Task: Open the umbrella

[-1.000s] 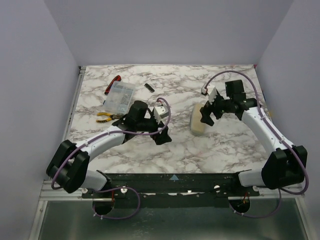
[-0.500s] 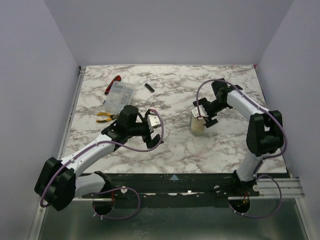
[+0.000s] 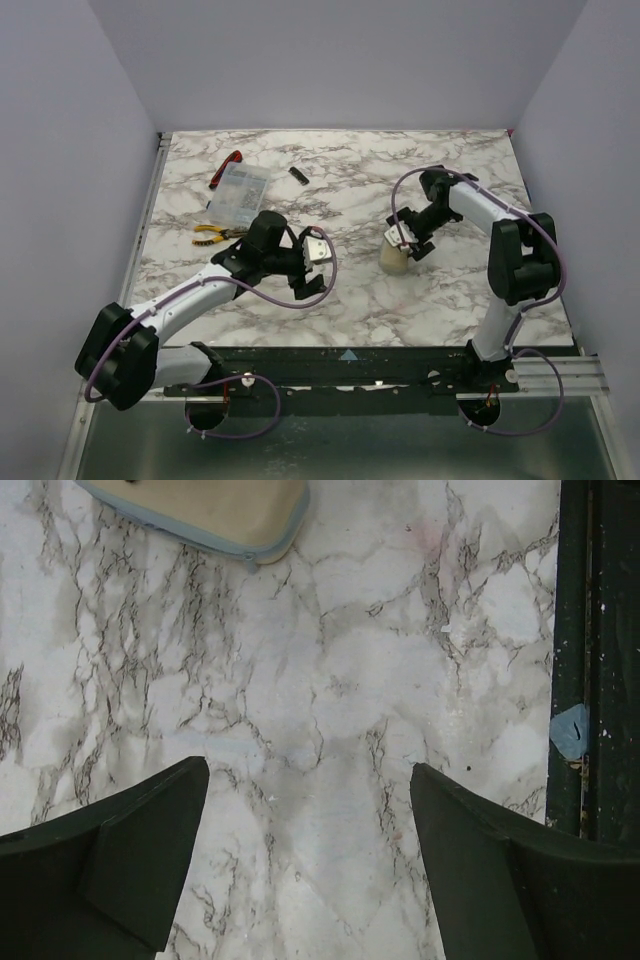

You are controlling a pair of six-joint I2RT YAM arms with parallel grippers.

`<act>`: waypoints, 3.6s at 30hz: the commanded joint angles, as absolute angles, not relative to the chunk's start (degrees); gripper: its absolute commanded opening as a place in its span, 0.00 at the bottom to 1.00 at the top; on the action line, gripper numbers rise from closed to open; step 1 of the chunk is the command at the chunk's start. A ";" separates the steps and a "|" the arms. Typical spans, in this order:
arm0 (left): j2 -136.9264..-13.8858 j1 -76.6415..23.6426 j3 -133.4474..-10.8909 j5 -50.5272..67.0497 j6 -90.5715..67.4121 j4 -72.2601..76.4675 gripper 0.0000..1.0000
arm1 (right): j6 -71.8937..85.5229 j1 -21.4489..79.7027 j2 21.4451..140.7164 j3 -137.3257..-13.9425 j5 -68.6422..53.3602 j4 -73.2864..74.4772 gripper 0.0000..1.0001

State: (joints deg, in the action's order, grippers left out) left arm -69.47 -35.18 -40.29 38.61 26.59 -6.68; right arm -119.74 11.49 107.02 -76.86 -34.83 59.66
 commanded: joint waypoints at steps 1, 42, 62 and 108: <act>-71.33 -38.07 -40.67 39.86 25.17 -1.56 0.76 | -142.70 11.16 104.86 -68.05 -36.62 56.66 0.76; -104.67 -50.75 -42.80 36.22 12.39 35.78 0.24 | -133.26 11.15 85.03 -41.75 -43.99 46.50 0.62; -99.16 -53.73 -36.41 30.63 -2.44 38.15 0.00 | -115.60 11.16 83.66 -40.18 -40.24 37.34 0.55; -95.41 -43.63 -40.27 28.39 -4.59 24.61 0.00 | -80.53 10.79 94.61 -53.58 -38.89 46.30 0.48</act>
State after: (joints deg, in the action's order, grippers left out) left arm -99.09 -43.20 -42.65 27.03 -4.32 24.18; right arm -86.83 11.11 95.00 -58.06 -43.22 54.35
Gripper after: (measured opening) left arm 0.009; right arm 0.688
